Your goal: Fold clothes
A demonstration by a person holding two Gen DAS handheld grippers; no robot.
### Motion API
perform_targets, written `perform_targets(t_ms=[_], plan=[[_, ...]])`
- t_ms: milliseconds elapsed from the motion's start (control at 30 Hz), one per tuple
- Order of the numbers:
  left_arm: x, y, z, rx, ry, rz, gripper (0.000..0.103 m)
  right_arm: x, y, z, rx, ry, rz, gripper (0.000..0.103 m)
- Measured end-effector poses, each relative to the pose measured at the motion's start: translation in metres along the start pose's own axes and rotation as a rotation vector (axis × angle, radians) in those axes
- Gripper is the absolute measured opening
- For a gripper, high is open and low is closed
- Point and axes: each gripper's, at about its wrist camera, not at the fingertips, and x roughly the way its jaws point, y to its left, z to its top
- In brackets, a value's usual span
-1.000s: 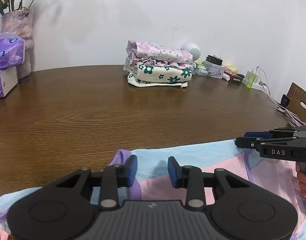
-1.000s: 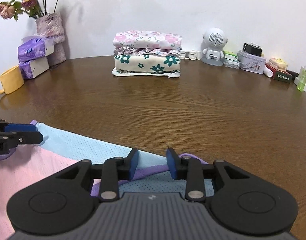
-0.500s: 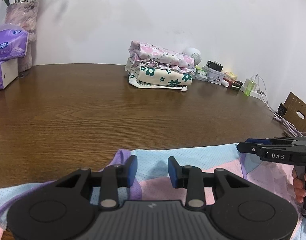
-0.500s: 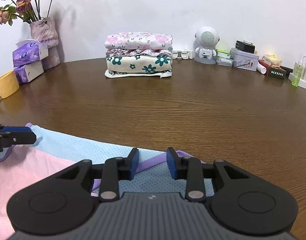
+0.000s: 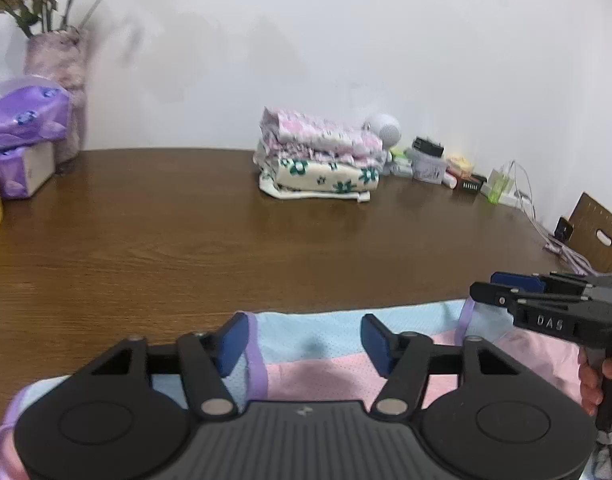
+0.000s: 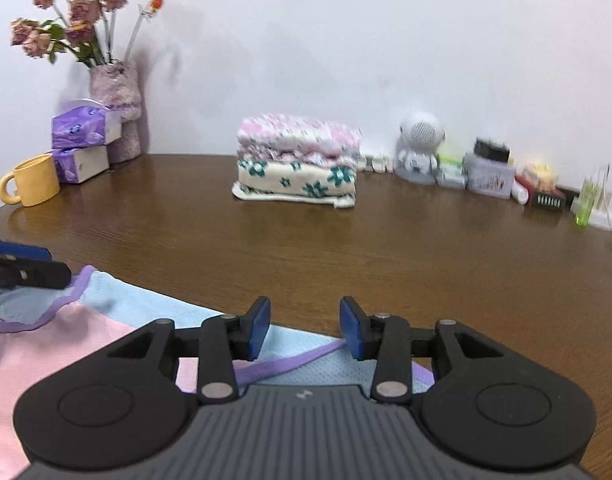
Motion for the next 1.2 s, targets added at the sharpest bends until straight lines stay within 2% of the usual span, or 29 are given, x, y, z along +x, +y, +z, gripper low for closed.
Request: perform_targets(t_ms=[333, 700, 800, 867, 1067, 1200], plan=[[-0.052, 0.015, -0.005, 0.040, 0.020, 0.134, 0.065, -0.035, 0.037, 0.000, -0.116, -0.029, -0.004, 0.041], [-0.087, 0.024, -0.041, 0.037, 0.041, 0.137, 0.065, -0.070, 0.084, -0.020, -0.203, -0.010, 0.021, 0.044], [-0.095, 0.037, -0.049, 0.018, 0.044, 0.155, 0.065, -0.083, 0.093, -0.029, -0.207, -0.002, 0.067, 0.044], [-0.100, 0.045, -0.054, 0.004, 0.045, 0.167, 0.065, -0.091, 0.094, -0.036, -0.181, 0.013, 0.127, 0.044], [-0.114, 0.075, -0.061, -0.013, 0.050, 0.248, 0.063, -0.109, 0.095, -0.061, -0.121, 0.073, 0.274, 0.044], [-0.106, 0.086, -0.057, 0.005, 0.061, 0.261, 0.051, -0.112, 0.097, -0.073, -0.081, 0.093, 0.307, 0.043]])
